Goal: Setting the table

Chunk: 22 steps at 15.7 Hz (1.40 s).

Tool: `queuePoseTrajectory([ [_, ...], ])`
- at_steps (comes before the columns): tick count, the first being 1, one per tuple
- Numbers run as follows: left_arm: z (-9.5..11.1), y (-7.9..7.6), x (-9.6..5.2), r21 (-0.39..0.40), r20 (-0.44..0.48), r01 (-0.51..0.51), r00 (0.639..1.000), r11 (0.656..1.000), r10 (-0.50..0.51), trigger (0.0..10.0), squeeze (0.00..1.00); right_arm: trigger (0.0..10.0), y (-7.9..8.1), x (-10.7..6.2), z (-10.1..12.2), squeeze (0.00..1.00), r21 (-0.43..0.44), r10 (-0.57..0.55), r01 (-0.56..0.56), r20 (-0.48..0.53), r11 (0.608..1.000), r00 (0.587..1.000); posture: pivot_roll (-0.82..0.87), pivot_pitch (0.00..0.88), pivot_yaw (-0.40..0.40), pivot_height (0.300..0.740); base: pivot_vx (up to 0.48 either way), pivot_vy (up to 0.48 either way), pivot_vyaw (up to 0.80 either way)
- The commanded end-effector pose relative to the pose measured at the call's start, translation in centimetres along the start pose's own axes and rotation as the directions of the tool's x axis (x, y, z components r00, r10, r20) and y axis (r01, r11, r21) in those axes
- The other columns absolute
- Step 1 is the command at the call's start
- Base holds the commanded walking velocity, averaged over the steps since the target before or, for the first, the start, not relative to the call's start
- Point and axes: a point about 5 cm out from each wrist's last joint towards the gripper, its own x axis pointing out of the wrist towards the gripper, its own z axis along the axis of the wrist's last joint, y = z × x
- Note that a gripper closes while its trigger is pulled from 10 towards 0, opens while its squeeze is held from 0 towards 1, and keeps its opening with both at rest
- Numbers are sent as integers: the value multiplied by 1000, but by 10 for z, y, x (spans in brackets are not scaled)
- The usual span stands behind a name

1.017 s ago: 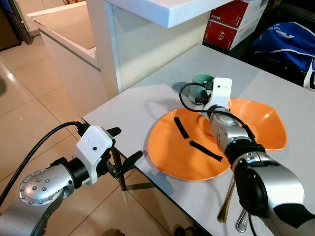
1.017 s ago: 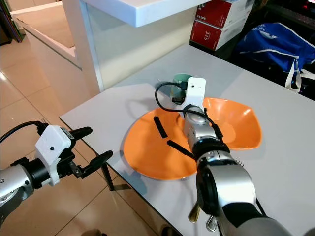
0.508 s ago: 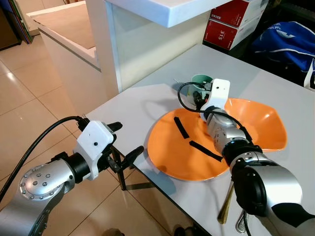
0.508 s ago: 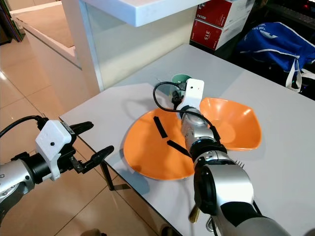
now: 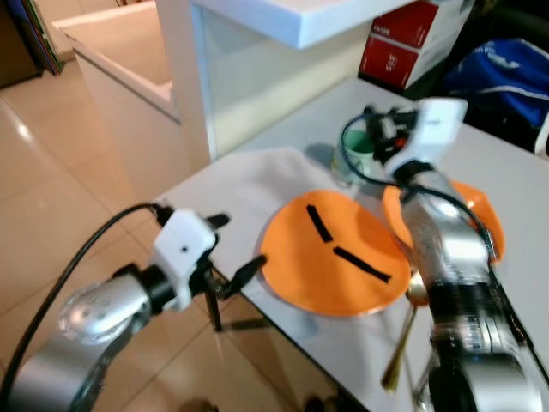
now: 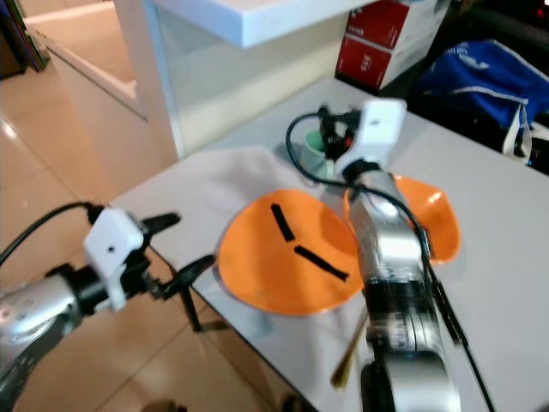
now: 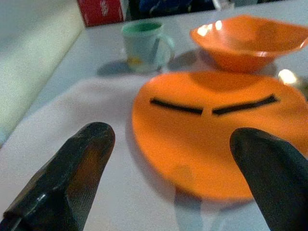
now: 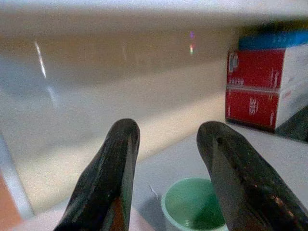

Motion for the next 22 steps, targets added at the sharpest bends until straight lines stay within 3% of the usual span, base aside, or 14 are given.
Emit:
queuePoseTrajectory([
  [1, 4, 0, 4, 20, 18, -9, 1000, 1000, 8, 10000, 0, 10000, 5, -5, 13, 0, 13, 7, -8, 35, 1000, 999, 90, 23, -31, 740, 0, 0, -800],
  [4, 24, 3, 20, 14, 141, -139, 981, 990, 136, 10000, 0, 10000, 24, -48, 19, 0, 7, 6, -6, 89, 1000, 996, 73, 15, -14, 740, 0, 0, -800],
  [7, 23, 7, 23, -7, 152, -289, 946, 957, 287, 10000, 0, 10000, 22, -66, 17, 0, 11, -64, 64, 13, 998, 998, 69, 7, -17, 740, 0, 0, -800],
  [11, 33, 20, 27, 19, 181, -414, 897, 910, 404, 10000, 0, 10000, 12, -73, 11, 0, 3, -153, 153, -20, 988, 988, 75, 0, -28, 740, 0, 0, -800],
  [13, 48, 29, 23, 44, 219, -459, 871, 887, 440, 10000, 0, 10000, 4, -78, 4, 0, -14, -211, 211, -66, 977, 975, 90, 0, -10, 740, 0, 0, -800],
  [22, 58, 40, 31, 69, 239, -477, 861, 876, 449, 10000, 0, 10000, 15, -78, 9, 0, -39, -232, 230, -34, 972, 972, 81, 0, 43, 740, 0, -53, -800],
])
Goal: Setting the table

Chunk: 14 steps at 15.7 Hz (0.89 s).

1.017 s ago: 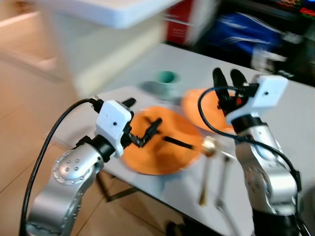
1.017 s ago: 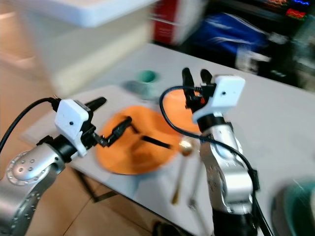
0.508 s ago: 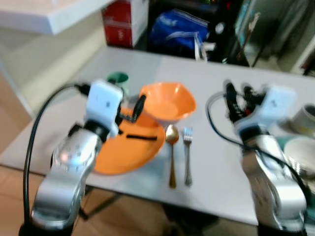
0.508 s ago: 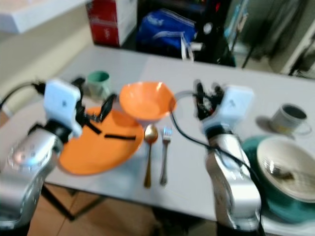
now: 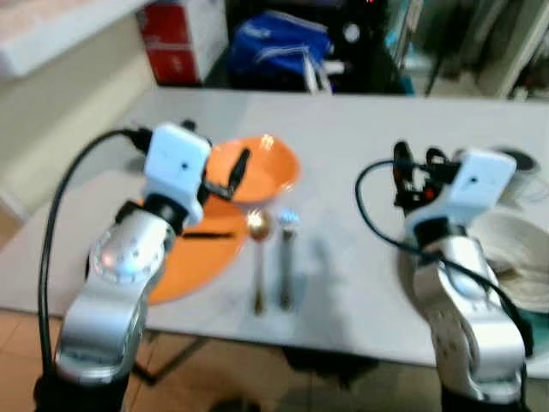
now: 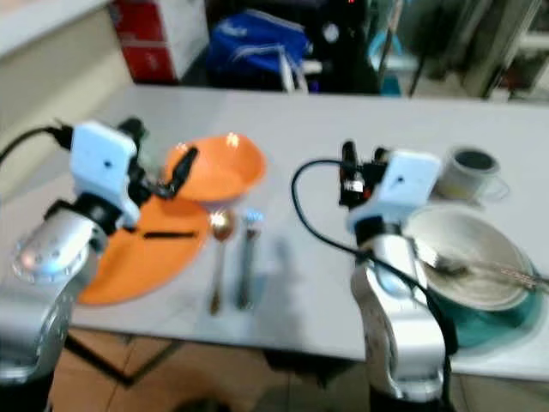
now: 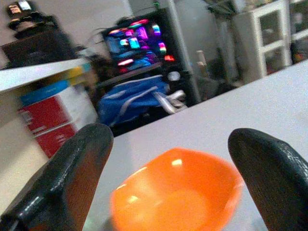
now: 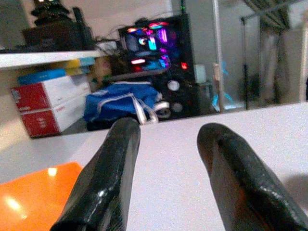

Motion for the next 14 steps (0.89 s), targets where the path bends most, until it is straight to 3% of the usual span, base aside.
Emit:
queuePoseTrajectory([
  [1, 8, -3, 4, 11, 30, 12, 999, 1000, -12, 10000, 0, 10000, -4, 0, 5, 0, -7, -20, 20, 17, 1000, 1000, 81, 0, 43, 740, 0, -480, -800],
  [3, 7, -4, 4, 13, 27, 7, 1000, 1000, -7, 10000, 0, 10000, -1, 0, 5, 0, -8, -9, 9, 16, 1000, 1000, 82, 0, 40, 740, 0, -480, -800],
  [7, 4, -5, 7, 1, 22, -20, 1000, 1000, 20, 10000, 0, 10000, 0, 5, 10, 0, -84, 24, -21, 36, 996, 999, 65, 0, 32, 740, 0, -480, 0],
  [14, 3, -7, 6, 13, 21, -18, 1000, 1000, 18, 10000, 0, 10000, -9, 3, 18, 0, -88, -12, 20, 83, 996, 996, 59, 0, 26, 740, 0, -480, 0],
])
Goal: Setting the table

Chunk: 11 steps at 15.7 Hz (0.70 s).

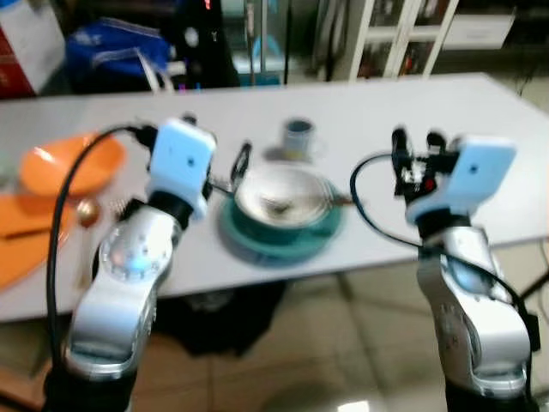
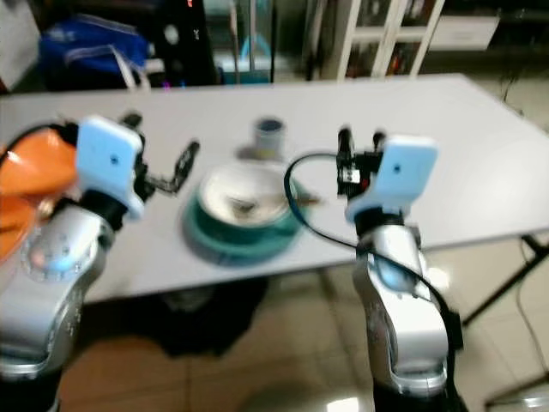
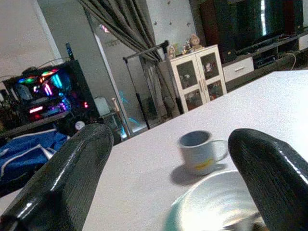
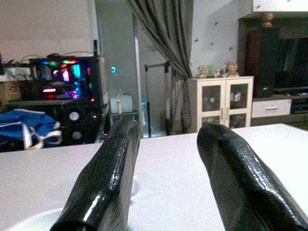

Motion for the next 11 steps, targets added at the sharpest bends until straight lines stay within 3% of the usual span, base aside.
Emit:
queuePoseTrajectory([
  [1, 0, -4, 1, 1, 2, 15, 1000, 1000, -15, 10000, 0, 10000, -11, -2, 2, 0, -17, -52, 52, 10, 998, 999, 59, 0, 25, 740, 0, -480, 0],
  [4, -2, -4, 0, 5, -4, 15, 1000, 1000, -15, 10000, 0, 10000, -14, -3, -3, 0, 0, -74, 74, -22, 997, 997, 59, 0, 25, 740, 0, -480, 0],
  [7, -24, -4, -4, 16, -90, 50, 995, 999, -49, 10000, 0, 10000, -23, -10, -35, 0, -15, -135, 135, -217, 991, 967, 56, 0, 26, 740, 0, 0, -777],
  [10, -35, -6, -5, -70, -127, 68, 989, 995, -76, 10000, 0, 10000, -32, -18, -46, 0, -60, -181, 171, -268, 983, 946, 49, 0, 30, 740, 0, 0, -775],
  [11, -36, -6, -5, -65, -129, 62, 989, 996, -70, 10000, 0, 10000, -32, -18, -47, 0, -64, -189, 178, -271, 982, 944, 49, 0, 30, 740, 0, 0, -769],
])
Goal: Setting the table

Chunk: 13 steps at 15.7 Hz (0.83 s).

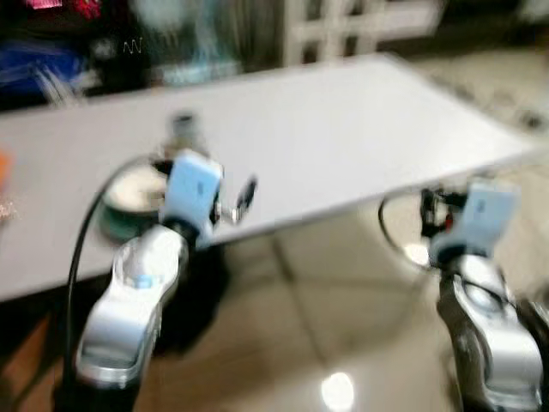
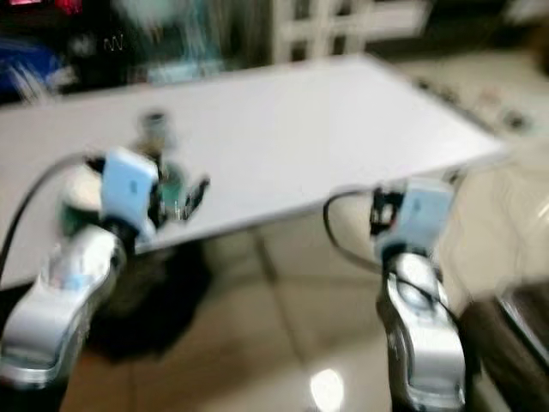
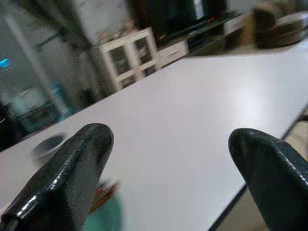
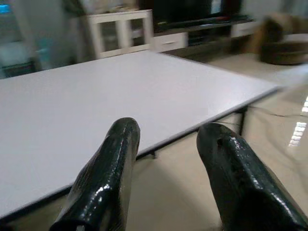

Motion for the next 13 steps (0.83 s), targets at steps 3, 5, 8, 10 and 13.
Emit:
queuePoseTrajectory([
  [3, -4, 13, 0, 22, 22, -97, 995, 995, 97, 10000, 0, 10000, 7, 0, 2, 0, 2, 14, -14, -6, 1000, 1000, 43, 0, 27, 740, 0, 0, -773],
  [5, -12, 17, 0, 25, -13, -97, 995, 995, 97, 10000, 0, 10000, 7, -1, -3, 0, -9, 14, -15, -31, 1000, 999, 42, 0, 26, 740, 0, 0, -769],
  [8, -15, 16, 5, 38, -3, -86, 996, 996, 86, 10000, 0, 10000, 6, -1, -3, 0, -10, 5, -6, -43, 1000, 999, 32, 0, 27, 740, 0, 286, -769],
  [10, -15, 15, 8, 41, -2, -81, 997, 996, 81, 10000, 0, 10000, 5, -2, -3, 0, -10, 1, -2, -44, 1000, 999, 21, 6, 31, 740, 0, 480, -769],
  [13, -18, 14, 12, 50, -6, -72, 997, 996, 72, 10000, 0, 10000, 4, -2, -2, 0, -13, -3, 2, -48, 1000, 999, 17, 11, 29, 740, 0, 480, -769],
])
